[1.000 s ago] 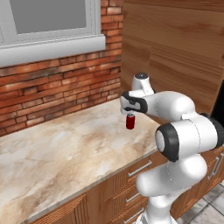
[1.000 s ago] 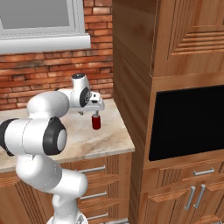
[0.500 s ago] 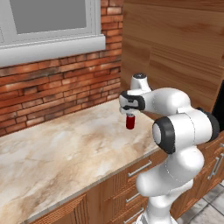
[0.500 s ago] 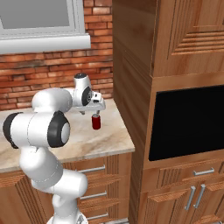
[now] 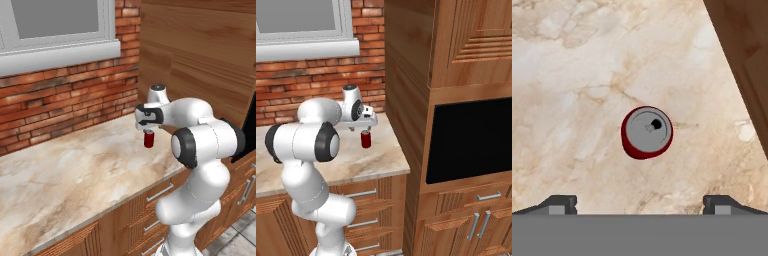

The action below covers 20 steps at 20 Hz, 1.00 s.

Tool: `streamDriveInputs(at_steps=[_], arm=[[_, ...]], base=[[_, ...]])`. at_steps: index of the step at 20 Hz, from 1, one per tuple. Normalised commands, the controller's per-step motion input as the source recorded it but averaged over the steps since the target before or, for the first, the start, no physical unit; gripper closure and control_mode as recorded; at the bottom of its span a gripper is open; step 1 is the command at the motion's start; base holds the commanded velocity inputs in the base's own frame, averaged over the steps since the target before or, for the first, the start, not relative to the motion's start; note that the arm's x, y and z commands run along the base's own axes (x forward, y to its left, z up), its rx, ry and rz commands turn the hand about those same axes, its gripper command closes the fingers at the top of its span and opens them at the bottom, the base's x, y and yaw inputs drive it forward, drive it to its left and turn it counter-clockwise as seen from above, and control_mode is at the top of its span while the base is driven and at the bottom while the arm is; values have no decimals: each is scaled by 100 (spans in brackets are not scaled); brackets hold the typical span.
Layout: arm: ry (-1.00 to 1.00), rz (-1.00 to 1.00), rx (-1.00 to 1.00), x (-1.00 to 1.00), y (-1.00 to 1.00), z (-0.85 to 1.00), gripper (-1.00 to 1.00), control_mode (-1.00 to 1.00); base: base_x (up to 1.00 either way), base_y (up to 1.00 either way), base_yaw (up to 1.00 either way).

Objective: Four empty soda cans are scattered around the kitchen. Gather all the cans and cluster them next to the stove for recycling.

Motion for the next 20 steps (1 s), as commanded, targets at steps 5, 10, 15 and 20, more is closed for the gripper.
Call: streamDriveInputs(at_steps=[5, 10, 15, 20], arm=[[0, 0, 0, 16, 0, -11, -100, -100], [0, 0, 0, 15, 0, -11, -100, -100], [0, 0, 0, 14, 0, -7, -100, -100], [0, 0, 0, 8, 0, -11, -100, -100]], base=[[0, 0, 0], [0, 0, 0], [0, 0, 0], [0, 0, 0]])
